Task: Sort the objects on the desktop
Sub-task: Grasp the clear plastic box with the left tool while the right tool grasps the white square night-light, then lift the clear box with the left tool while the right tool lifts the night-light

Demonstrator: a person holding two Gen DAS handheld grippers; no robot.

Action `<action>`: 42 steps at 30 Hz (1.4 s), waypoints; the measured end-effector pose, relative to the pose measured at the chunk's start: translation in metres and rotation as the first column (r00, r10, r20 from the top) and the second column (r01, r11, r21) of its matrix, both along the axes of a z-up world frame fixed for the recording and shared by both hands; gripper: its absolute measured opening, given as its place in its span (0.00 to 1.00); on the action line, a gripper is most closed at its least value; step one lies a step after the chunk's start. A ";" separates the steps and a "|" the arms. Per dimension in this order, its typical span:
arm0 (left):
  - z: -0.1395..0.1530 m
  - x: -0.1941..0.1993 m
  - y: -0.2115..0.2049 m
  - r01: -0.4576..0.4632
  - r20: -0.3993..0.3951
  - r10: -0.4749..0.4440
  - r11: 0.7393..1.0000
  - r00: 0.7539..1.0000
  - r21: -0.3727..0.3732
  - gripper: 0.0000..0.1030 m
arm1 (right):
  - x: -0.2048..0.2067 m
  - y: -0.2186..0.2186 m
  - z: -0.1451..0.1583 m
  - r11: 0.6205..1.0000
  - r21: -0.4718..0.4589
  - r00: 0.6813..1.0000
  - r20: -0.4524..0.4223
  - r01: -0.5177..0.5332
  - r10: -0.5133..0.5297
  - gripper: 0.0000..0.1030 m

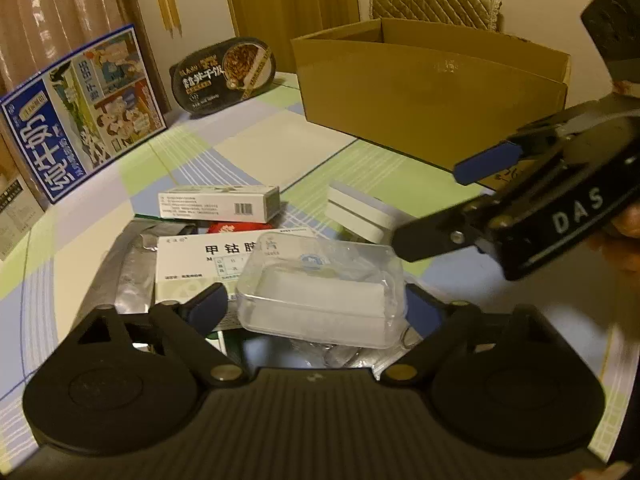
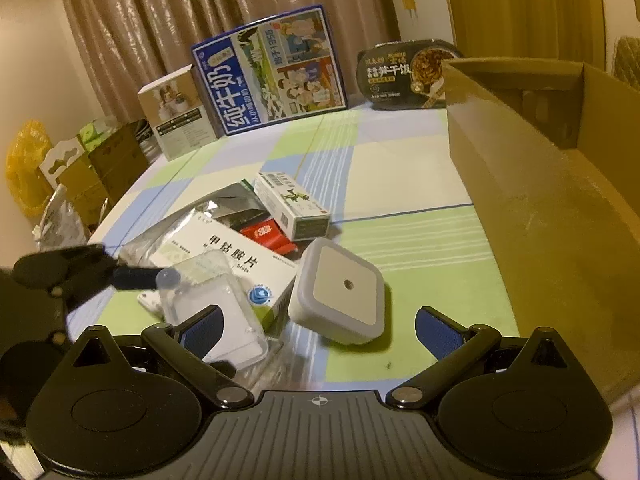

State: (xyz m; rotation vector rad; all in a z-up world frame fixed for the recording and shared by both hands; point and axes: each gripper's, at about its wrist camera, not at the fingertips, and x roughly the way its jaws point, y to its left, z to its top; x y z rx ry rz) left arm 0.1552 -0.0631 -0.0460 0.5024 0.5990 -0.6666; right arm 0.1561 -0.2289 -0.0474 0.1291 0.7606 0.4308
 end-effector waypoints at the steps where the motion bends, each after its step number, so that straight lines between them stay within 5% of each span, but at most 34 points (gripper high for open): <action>1: 0.000 0.000 0.000 -0.002 -0.010 0.001 1.000 1.000 -0.002 0.83 | 0.004 0.001 -0.001 1.000 0.003 1.000 -0.006 0.005 -0.005 0.97; 9: 0.007 -0.002 0.011 -0.006 -0.009 0.006 1.000 1.000 -0.016 0.82 | 0.027 -0.003 -0.008 0.998 0.046 0.997 -0.070 0.035 -0.032 0.97; 15: 0.007 -0.005 0.016 -0.001 0.005 0.001 1.000 1.000 0.003 0.82 | 0.042 -0.007 -0.016 0.992 0.111 0.986 -0.162 0.061 -0.042 0.79; 23: 0.007 -0.008 0.018 0.008 0.014 -0.008 1.000 1.000 0.011 0.82 | 0.050 -0.010 -0.024 0.989 0.087 0.971 -0.218 0.118 -0.096 0.78; 26: 0.007 -0.008 0.018 0.008 0.017 -0.009 1.000 1.000 0.013 0.82 | 0.050 -0.008 -0.025 0.993 0.073 0.971 -0.226 0.095 -0.076 0.60; 34: 0.008 -0.010 0.019 0.007 0.022 -0.007 1.000 1.000 0.014 0.82 | 0.025 0.008 -0.011 0.992 -0.123 0.994 -0.110 -0.022 0.008 0.60; 42: 0.008 -0.014 0.022 0.007 0.019 -0.007 1.000 1.000 0.015 0.82 | -0.030 0.020 -0.015 0.928 -0.334 0.986 -0.063 -0.166 0.154 0.60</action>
